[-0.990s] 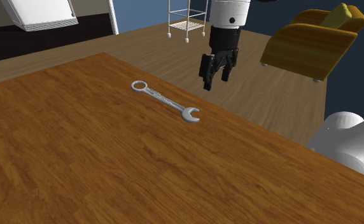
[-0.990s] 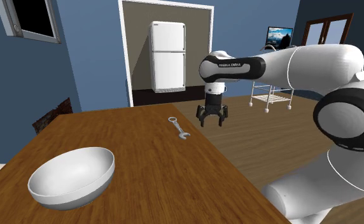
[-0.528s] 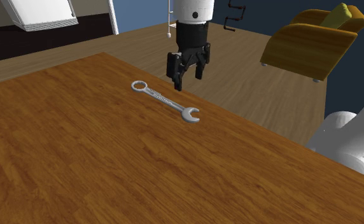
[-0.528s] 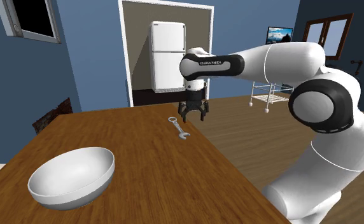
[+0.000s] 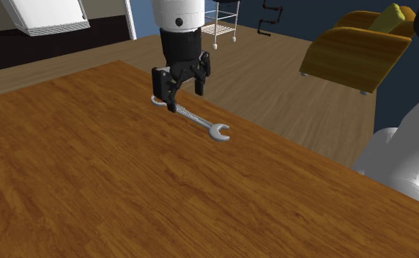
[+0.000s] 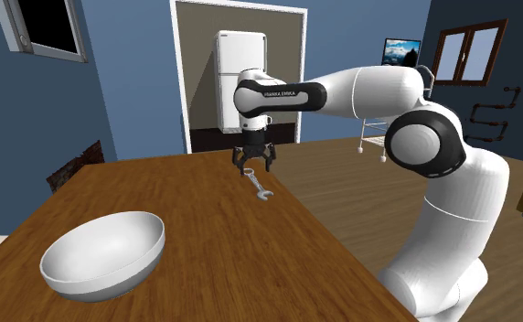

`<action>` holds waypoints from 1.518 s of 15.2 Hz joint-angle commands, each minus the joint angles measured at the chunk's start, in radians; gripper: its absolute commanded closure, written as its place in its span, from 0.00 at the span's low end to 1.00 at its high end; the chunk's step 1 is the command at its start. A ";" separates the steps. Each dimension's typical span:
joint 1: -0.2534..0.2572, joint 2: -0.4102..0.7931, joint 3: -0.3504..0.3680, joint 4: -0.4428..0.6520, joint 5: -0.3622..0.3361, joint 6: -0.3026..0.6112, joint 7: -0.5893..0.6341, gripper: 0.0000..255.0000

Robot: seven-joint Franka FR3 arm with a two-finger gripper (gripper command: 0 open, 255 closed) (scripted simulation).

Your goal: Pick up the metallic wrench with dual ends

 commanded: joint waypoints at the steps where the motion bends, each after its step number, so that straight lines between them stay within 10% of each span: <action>1: 0.000 0.003 0.001 -0.017 -0.003 0.021 0.001 0.00; 7: 0.000 -0.004 0.000 -0.087 0.000 0.084 -0.001 0.00; 8: 0.000 -0.003 0.000 -0.085 0.000 0.083 -0.001 1.00; 23: 0.001 0.007 0.001 0.006 -0.005 0.001 0.002 1.00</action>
